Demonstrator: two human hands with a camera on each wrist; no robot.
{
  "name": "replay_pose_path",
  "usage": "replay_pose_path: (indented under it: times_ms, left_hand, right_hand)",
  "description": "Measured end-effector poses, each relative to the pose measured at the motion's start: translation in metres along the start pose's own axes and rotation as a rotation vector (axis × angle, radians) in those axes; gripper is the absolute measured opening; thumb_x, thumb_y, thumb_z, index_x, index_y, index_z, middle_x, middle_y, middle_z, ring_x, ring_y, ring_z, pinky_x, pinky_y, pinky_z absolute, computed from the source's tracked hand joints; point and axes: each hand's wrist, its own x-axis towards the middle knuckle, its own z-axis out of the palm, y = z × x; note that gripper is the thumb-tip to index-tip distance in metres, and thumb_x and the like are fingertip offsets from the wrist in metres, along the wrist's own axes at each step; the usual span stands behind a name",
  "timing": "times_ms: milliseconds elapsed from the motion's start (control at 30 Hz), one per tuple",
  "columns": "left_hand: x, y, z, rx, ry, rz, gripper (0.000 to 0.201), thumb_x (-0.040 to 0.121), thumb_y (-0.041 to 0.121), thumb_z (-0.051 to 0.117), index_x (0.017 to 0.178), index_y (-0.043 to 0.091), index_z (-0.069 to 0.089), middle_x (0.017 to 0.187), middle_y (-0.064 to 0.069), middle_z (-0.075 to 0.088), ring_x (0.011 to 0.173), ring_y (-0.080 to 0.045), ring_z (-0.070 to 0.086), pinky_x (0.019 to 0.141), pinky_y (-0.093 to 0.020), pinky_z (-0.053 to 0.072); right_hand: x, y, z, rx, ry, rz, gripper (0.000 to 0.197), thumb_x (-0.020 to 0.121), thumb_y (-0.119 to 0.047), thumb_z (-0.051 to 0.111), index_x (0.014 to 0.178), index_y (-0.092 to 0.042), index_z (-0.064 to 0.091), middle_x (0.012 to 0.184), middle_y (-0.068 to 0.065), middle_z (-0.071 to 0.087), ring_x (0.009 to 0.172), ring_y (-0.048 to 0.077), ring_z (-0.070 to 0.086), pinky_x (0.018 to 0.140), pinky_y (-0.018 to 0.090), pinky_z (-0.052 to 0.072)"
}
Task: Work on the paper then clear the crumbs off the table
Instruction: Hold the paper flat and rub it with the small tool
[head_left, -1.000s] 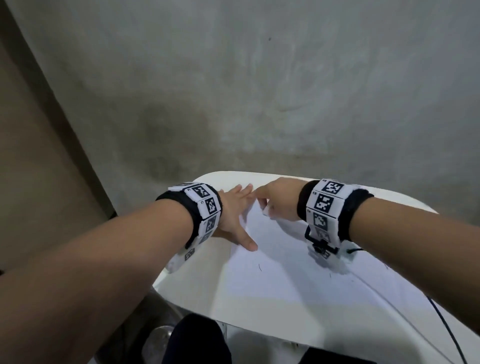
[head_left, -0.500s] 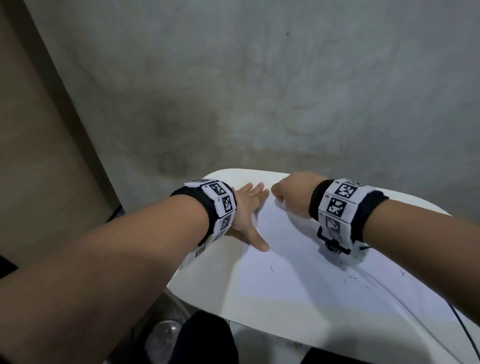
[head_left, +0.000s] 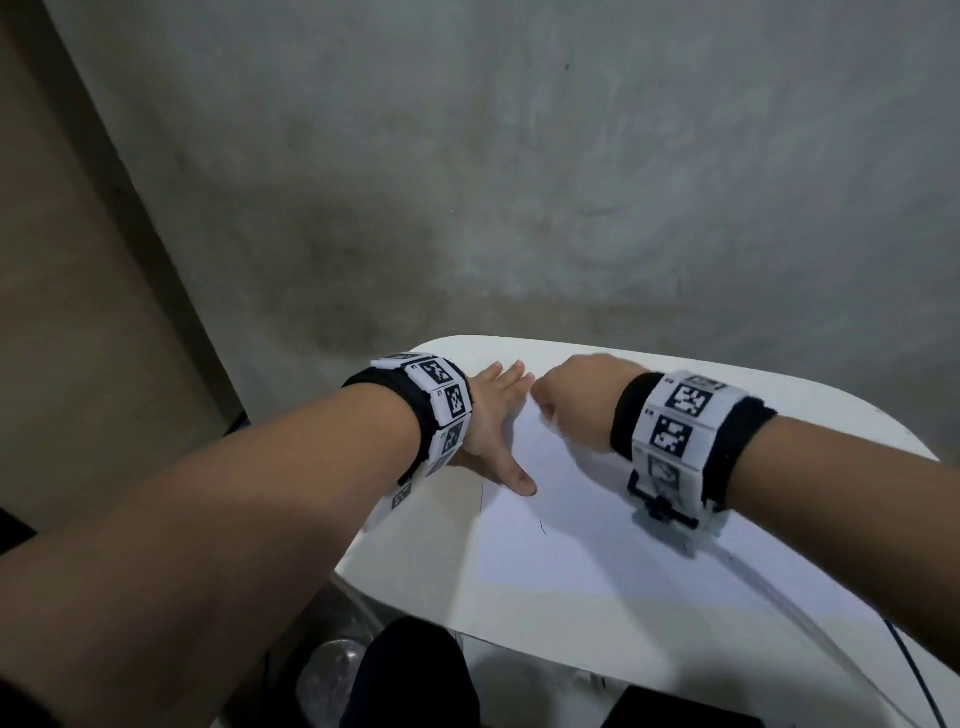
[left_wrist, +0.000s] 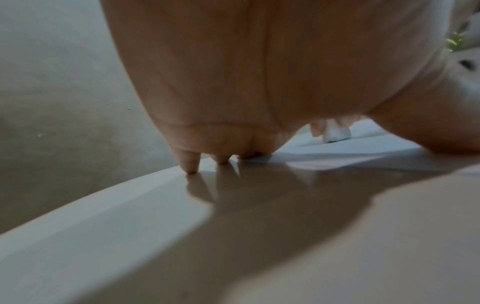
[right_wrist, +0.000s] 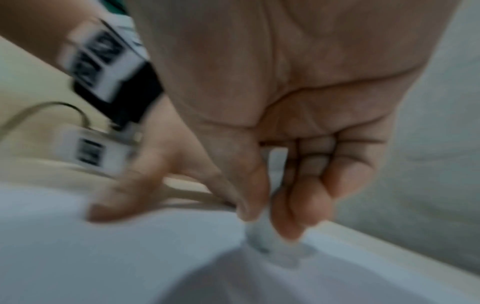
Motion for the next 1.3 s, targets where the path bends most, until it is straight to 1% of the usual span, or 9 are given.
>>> replay_pose_path:
  times_ms: [100,233,367,700,833,900,1000,1100,1300]
  left_hand:
    - [0.000,0.002,0.001,-0.004,0.014,0.008,0.132,0.071,0.064,0.072,0.153,0.016,-0.019,0.160,-0.002,-0.025,0.148,-0.022,-0.020,0.119,-0.042,0.001]
    - [0.000,-0.001,0.002,0.009,0.012,0.006,0.131,0.072,0.067,0.070,0.152,0.016,-0.020,0.160,-0.001,-0.025,0.148,-0.021,-0.019,0.119,-0.043,0.001]
    - [-0.003,0.002,0.001,-0.002,0.011,0.005,0.130,0.073,0.063,0.072,0.153,0.016,-0.019,0.160,-0.001,-0.025,0.148,-0.021,-0.019,0.119,-0.042,0.000]
    - [-0.027,-0.001,0.006,0.137,-0.024,0.054,0.135,0.068,0.075,0.067,0.151,0.018,-0.023,0.159,0.001,-0.028,0.148,-0.015,-0.019,0.121,-0.047,-0.003]
    - [-0.033,0.001,0.008,0.071,-0.032,0.038,0.137,0.069,0.066,0.074,0.150,0.019,-0.025,0.157,0.003,-0.029,0.147,-0.015,-0.019,0.121,-0.044,-0.004]
    - [-0.032,0.002,0.008,0.073,-0.026,0.044,0.137,0.068,0.066,0.074,0.151,0.017,-0.024,0.157,0.003,-0.029,0.147,-0.014,-0.019,0.121,-0.043,-0.004]
    - [-0.029,0.000,0.010,0.099,-0.034,0.032,0.137,0.068,0.067,0.073,0.151,0.017,-0.023,0.157,0.001,-0.031,0.147,-0.013,-0.020,0.121,-0.045,-0.001]
    - [-0.029,0.001,0.012,0.090,-0.022,0.036,0.138,0.068,0.066,0.074,0.151,0.016,-0.024,0.158,0.000,-0.029,0.147,-0.014,-0.019,0.121,-0.045,0.000]
    - [-0.027,-0.001,0.012,0.094,-0.028,0.039,0.137,0.068,0.066,0.074,0.151,0.017,-0.023,0.158,0.002,-0.030,0.147,-0.014,-0.020,0.121,-0.046,0.000]
  right_hand:
    - [-0.008,-0.012,0.007,0.142,-0.035,-0.137,0.022,0.092,-0.017,0.055,0.112,-0.013,0.063,0.103,0.001,0.063,0.092,0.022,0.055,0.062,0.018,0.035]
    - [-0.008,0.004,0.004,0.037,0.050,0.015,0.021,0.092,-0.017,0.052,0.111,-0.016,0.060,0.110,0.001,0.066,0.100,0.024,0.062,0.074,0.026,0.046]
    - [-0.018,-0.012,0.009,0.191,-0.012,-0.101,0.021,0.089,-0.018,0.057,0.110,-0.016,0.061,0.100,0.001,0.063,0.091,0.021,0.056,0.060,0.021,0.034]
    - [-0.007,0.008,0.004,0.093,-0.005,0.061,0.015,0.091,-0.014,0.050,0.102,-0.014,0.059,0.103,0.004,0.065,0.092,0.025,0.060,0.079,0.032,0.049]
    - [-0.030,-0.025,0.000,0.119,-0.053,-0.100,0.032,0.095,-0.013,0.049,0.127,-0.011,0.053,0.126,0.012,0.058,0.113,0.031,0.056,0.086,0.033,0.044]
    - [-0.037,-0.030,0.000,0.174,-0.064,-0.190,0.035,0.095,-0.013,0.051,0.129,-0.009,0.053,0.129,0.013,0.056,0.115,0.031,0.054,0.079,0.030,0.044]
    - [-0.030,-0.015,-0.005,0.126,-0.036,-0.026,0.025,0.092,-0.019,0.055,0.116,-0.015,0.058,0.121,0.004,0.063,0.095,0.023,0.055,0.070,0.026,0.038]
    - [-0.034,-0.030,-0.001,0.135,-0.093,-0.086,0.037,0.096,-0.015,0.050,0.133,-0.008,0.049,0.136,0.008,0.052,0.122,0.027,0.051,0.086,0.031,0.038]
    - [-0.032,-0.019,0.000,0.152,-0.008,-0.014,0.023,0.091,-0.019,0.057,0.112,-0.014,0.060,0.111,0.001,0.066,0.105,0.024,0.061,0.074,0.027,0.041]
